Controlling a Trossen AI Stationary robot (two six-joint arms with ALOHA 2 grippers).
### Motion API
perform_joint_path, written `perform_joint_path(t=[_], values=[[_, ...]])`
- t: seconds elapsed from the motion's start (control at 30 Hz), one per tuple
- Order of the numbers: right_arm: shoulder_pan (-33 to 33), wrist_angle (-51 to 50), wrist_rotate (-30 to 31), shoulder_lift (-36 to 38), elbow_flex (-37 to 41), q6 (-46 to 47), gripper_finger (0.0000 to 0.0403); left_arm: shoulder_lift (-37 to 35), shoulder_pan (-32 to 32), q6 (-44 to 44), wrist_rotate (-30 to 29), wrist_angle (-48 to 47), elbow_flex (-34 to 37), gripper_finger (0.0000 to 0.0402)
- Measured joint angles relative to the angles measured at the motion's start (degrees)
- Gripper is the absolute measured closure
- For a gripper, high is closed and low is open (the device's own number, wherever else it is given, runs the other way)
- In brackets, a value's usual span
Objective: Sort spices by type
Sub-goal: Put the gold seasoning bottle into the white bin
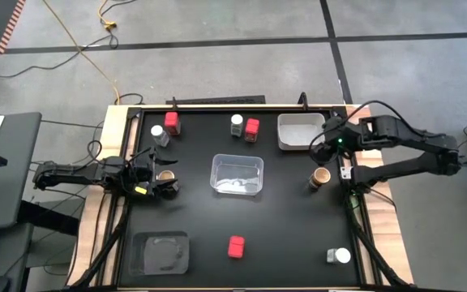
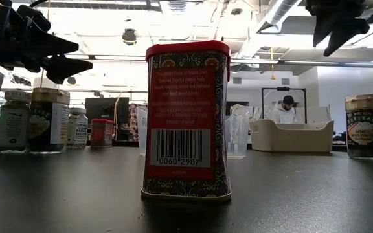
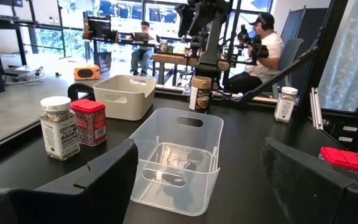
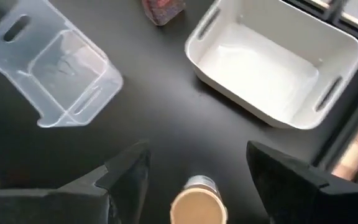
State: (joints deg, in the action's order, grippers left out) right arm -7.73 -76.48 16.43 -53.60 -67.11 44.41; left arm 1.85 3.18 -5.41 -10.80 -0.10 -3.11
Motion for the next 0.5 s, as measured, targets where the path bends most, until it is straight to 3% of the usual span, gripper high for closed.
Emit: perform_joint_path(t=[0.13,0.37,0.5], values=[[-0.76,-2.71,-0.02,-0.04,0.00,1.70,0.0089,0.00,-0.02,0.02,0.01,0.00,0.00,0.0074],[-1.44,-4.81,0.01,-0.04,0.00,1.80,0.0014,0.00,0.00,0.01,0.01,0.00,0.00,0.0074],[-1.42,-4.43,0.02,-0.05,0.00,2.06,0.0010,0.00,-0.02,0.00,0.02,0.00,-0.02,0.0074]])
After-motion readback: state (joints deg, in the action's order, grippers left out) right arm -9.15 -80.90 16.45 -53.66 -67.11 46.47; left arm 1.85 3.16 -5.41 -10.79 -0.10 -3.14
